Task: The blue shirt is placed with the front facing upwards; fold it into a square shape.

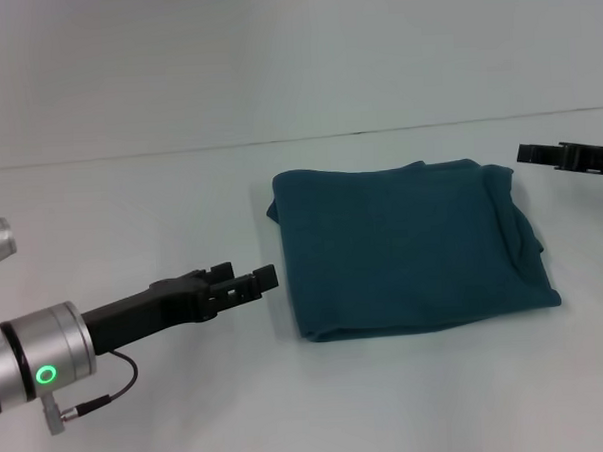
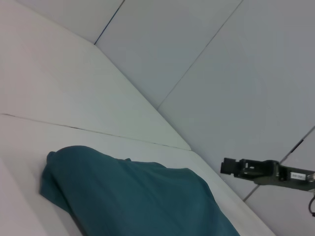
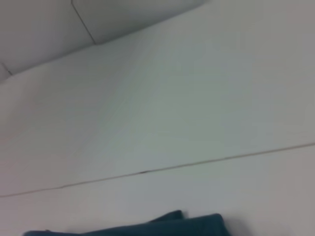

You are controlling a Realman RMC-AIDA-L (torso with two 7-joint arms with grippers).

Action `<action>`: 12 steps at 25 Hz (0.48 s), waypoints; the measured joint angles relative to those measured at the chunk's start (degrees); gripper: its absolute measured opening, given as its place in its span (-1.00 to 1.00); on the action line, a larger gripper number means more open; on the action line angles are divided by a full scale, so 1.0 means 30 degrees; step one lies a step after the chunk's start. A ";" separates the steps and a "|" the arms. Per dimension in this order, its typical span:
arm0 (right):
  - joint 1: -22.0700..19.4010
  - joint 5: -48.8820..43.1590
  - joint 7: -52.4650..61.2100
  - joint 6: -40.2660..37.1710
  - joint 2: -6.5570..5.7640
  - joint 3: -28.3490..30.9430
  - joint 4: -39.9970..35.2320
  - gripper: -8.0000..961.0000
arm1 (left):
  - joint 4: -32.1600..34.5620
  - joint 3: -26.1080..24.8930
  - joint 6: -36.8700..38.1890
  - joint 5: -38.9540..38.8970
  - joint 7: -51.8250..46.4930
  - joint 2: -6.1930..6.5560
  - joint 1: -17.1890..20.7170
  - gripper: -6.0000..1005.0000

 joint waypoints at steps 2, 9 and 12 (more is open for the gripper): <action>-0.0070 0.0395 -0.0069 -0.0787 -0.0172 0.0016 -0.0146 -0.09 | -0.0004 0.0000 -0.0001 0.0000 -0.0002 0.0000 -0.0003 0.92; 0.0171 0.1418 -0.0815 -0.3112 -0.0253 -0.0096 -0.0057 0.21 | -0.0029 0.0000 -0.0002 0.0001 -0.0007 0.0000 -0.0035 0.92; 0.0302 0.1401 -0.0855 -0.3487 -0.0019 -0.0186 -0.0008 0.36 | -0.0040 0.0001 -0.0004 0.0000 -0.0011 0.0000 -0.0035 0.92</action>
